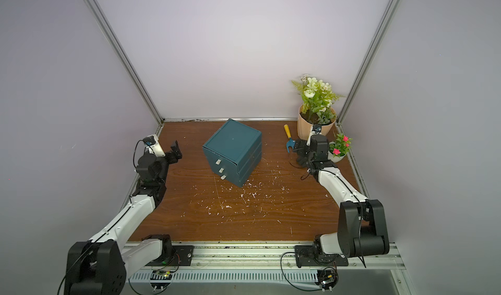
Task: Take the keys out of the drawer
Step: Adjust the storage box at the center of the board.
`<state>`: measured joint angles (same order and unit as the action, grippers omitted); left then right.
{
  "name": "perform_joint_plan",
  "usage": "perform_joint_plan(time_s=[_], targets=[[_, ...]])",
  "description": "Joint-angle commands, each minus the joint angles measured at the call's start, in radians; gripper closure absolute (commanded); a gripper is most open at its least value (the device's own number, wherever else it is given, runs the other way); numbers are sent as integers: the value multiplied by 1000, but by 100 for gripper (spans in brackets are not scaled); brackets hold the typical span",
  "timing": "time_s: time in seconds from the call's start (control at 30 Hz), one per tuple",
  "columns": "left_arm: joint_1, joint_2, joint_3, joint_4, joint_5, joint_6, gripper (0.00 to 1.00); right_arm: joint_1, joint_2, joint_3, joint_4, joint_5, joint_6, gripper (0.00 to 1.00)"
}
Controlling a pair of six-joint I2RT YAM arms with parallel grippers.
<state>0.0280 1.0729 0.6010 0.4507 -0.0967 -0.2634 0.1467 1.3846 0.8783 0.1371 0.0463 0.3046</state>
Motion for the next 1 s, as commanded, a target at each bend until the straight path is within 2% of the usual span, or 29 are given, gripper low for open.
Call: perform_joint_plan(time_s=[0.0, 0.17, 0.3, 0.43, 0.57, 0.8, 0.97], targets=[[-2, 11, 108, -253, 87, -107, 13, 74, -75, 74, -128, -125, 73, 10], [-3, 96, 263, -344, 263, -167, 14, 212, -148, 102, -186, -152, 112, 10], [-8, 189, 352, -336, 404, -231, 14, 299, -183, 73, -166, -204, 185, 10], [-29, 261, 405, -289, 477, -272, 16, 389, -159, 67, -128, -210, 212, 10], [-69, 319, 463, -326, 536, -272, 20, 439, -103, 114, -108, -239, 228, 10], [-100, 290, 398, -303, 624, -331, 27, 482, -1, 185, -94, -284, 244, 11], [-112, 231, 342, -302, 662, -351, 28, 482, 46, 203, -80, -317, 264, 10]])
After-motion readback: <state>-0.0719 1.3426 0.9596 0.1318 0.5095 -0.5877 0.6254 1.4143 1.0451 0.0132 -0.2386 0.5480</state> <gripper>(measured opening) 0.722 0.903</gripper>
